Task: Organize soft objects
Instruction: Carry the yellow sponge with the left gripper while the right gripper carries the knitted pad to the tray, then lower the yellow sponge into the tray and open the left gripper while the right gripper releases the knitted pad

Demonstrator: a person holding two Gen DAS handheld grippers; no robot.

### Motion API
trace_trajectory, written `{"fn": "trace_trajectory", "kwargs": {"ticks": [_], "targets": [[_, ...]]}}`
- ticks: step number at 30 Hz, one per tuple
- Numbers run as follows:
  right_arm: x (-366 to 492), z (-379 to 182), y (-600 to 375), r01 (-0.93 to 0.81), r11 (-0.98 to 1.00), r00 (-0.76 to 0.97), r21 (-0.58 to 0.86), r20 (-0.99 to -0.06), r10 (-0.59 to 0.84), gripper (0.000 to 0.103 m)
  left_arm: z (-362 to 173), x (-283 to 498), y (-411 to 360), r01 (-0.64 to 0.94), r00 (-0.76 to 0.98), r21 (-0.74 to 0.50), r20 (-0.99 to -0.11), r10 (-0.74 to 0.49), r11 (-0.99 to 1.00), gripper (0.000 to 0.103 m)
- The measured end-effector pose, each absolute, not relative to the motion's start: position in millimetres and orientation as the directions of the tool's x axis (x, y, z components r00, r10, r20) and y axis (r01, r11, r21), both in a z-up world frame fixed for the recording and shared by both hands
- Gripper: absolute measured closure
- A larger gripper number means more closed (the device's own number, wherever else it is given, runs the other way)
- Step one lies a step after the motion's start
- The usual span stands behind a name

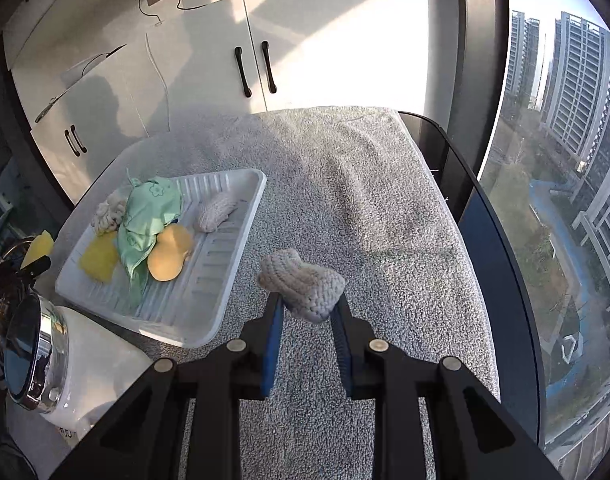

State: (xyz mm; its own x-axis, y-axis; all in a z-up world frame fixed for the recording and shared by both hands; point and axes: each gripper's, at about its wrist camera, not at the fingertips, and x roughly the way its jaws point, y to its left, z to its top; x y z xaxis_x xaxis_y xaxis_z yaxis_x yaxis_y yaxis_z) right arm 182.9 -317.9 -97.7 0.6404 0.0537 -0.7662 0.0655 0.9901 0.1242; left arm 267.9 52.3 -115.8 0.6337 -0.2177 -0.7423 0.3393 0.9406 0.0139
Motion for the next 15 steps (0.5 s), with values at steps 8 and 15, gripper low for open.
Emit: {"fn": "trace_trajectory", "kwargs": {"ticks": [8, 15], "targets": [[237.4, -94.8, -268.3, -0.066, 0.989, 0.607, 0.133, -0.781, 0.146, 0.076, -123.1, 292.0, 10.5, 0.443, 0.570, -0.023, -0.764, -0.301, 0.896, 0.041], [256.7, -115.9, -238.9, -0.121, 0.991, 0.552, 0.056, -0.826, 0.114, 0.076, -127.2, 302.3, -1.8, 0.456, 0.548, -0.049, -0.771, -0.324, 0.888, 0.041]]}}
